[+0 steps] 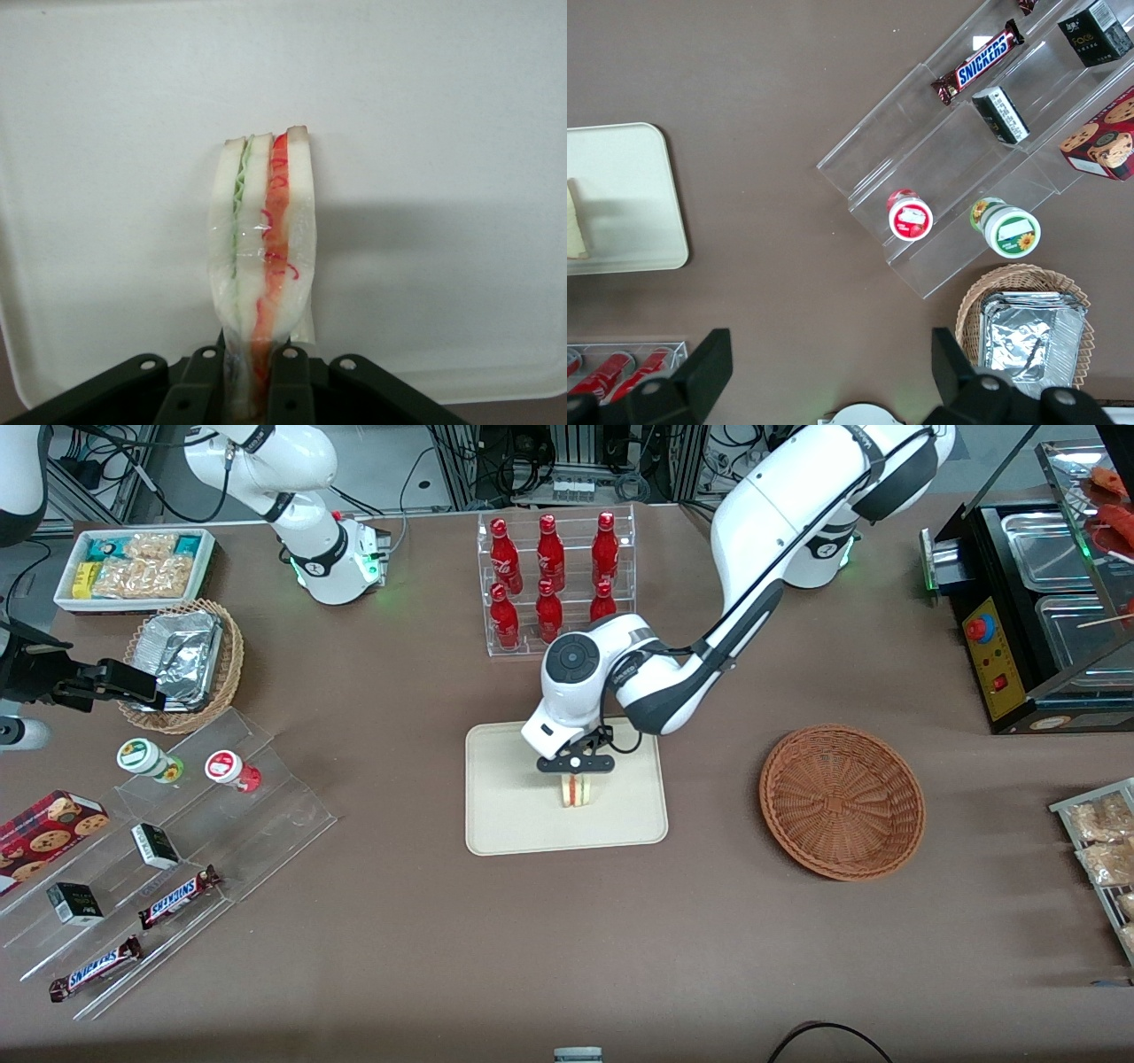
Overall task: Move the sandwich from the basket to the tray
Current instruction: 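Lower the sandwich onto the tray and open the left gripper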
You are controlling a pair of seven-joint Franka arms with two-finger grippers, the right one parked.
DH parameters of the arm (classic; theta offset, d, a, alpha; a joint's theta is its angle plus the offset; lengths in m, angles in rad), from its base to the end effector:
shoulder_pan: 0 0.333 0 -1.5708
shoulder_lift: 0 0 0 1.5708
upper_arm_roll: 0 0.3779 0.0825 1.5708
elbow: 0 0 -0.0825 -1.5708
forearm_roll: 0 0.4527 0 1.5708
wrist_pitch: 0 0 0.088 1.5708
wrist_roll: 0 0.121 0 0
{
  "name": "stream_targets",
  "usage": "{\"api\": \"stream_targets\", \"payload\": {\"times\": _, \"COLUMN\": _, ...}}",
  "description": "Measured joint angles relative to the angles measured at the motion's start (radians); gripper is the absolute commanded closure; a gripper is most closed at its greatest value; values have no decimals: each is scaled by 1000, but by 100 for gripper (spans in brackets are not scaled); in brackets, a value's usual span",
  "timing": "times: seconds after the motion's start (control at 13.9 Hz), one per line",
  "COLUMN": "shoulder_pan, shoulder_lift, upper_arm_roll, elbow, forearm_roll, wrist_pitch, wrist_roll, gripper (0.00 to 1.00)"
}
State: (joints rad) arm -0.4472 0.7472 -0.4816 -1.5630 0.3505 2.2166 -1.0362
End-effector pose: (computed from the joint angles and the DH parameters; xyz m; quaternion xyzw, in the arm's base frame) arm 0.5318 -0.5886 0.2310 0.9998 0.0026 -0.0166 0.0133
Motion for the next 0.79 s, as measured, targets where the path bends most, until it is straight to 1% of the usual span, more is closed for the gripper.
{"api": "stream_targets", "payload": {"times": 0.22, "shoulder_pan": -12, "shoulder_lift": 1, "upper_arm_roll": 3, "elbow": 3, "forearm_roll": 4, "wrist_pitch": 0, "wrist_roll": -4, "gripper": 100}}
{"api": "stream_targets", "payload": {"times": 0.5, "shoulder_pan": -12, "shoulder_lift": 9, "upper_arm_roll": 9, "elbow": 13, "forearm_roll": 41, "wrist_pitch": 0, "wrist_roll": -4, "gripper": 100}}
{"api": "stream_targets", "payload": {"times": 0.58, "shoulder_pan": -12, "shoulder_lift": 13, "upper_arm_roll": 10, "elbow": 21, "forearm_roll": 42, "wrist_pitch": 0, "wrist_roll": -4, "gripper": 97}}
{"api": "stream_targets", "payload": {"times": 0.65, "shoulder_pan": -12, "shoulder_lift": 18, "upper_arm_roll": 11, "elbow": 27, "forearm_roll": 42, "wrist_pitch": 0, "wrist_roll": -4, "gripper": 70}}
{"api": "stream_targets", "payload": {"times": 0.72, "shoulder_pan": -12, "shoulder_lift": 23, "upper_arm_roll": 11, "elbow": 30, "forearm_roll": 42, "wrist_pitch": 0, "wrist_roll": -4, "gripper": 25}}
{"api": "stream_targets", "payload": {"times": 0.79, "shoulder_pan": -12, "shoulder_lift": 27, "upper_arm_roll": 11, "elbow": 32, "forearm_roll": 45, "wrist_pitch": 2, "wrist_roll": -4, "gripper": 1}}
